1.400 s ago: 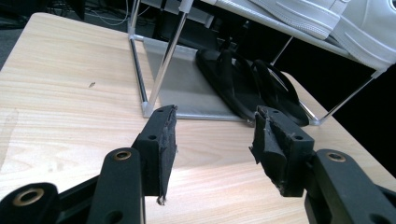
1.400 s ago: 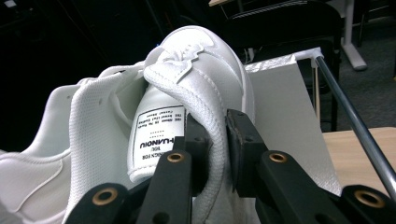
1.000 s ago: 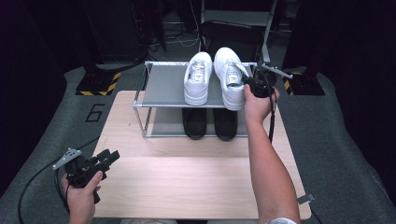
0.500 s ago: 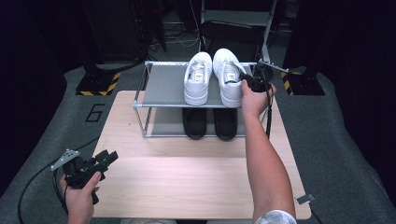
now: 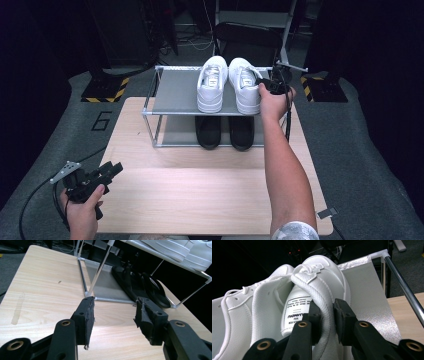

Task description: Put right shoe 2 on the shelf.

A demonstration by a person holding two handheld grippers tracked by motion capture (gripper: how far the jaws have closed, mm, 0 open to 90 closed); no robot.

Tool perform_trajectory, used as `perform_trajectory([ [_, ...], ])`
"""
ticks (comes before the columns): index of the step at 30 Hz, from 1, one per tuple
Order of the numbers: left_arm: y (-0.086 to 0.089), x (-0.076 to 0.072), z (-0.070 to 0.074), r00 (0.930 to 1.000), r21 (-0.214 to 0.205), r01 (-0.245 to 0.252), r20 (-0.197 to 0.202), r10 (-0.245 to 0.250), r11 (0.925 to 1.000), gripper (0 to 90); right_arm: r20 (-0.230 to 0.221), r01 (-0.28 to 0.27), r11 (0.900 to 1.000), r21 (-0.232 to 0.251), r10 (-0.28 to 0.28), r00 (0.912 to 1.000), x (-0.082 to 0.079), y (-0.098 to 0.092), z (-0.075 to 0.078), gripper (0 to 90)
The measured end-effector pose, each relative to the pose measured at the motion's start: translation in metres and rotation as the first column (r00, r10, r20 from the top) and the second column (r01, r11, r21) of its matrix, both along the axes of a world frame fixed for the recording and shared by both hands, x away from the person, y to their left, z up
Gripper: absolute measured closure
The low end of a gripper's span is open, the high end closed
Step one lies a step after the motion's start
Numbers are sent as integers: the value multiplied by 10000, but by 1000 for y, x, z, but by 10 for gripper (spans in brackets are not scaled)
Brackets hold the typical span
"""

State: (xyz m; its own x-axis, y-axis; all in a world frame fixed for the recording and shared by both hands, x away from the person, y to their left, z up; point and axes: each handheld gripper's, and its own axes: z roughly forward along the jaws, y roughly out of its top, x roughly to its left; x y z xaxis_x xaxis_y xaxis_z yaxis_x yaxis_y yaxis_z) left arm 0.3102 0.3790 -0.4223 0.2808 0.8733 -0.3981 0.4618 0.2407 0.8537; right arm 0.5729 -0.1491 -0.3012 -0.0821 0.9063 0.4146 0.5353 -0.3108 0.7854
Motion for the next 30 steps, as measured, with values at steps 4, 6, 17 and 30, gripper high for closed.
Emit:
perform_trajectory([
  [4, 1, 1, -1, 10000, -28, -39, -40, 39, 10000, 489, -86, -127, 9999, -90, 126, 9999, 1, 0, 1, 729],
  [6, 1, 1, -2, 10000, -46, -32, -21, 32, 10000, 489, -157, -238, 9997, 4, 238, 9996, 2, -1, 1, 697],
  [17, 5, -1, -6, 9999, -74, -131, -107, 131, 9999, 489, 396, -252, 9997, 81, 248, 9989, -4, -4, 7, 613],
  [30, 1, 0, -8, 9998, -18, -28, -219, 27, 10000, 483, 1366, -535, 9985, 144, 510, 9893, -36, -9, 26, 597],
])
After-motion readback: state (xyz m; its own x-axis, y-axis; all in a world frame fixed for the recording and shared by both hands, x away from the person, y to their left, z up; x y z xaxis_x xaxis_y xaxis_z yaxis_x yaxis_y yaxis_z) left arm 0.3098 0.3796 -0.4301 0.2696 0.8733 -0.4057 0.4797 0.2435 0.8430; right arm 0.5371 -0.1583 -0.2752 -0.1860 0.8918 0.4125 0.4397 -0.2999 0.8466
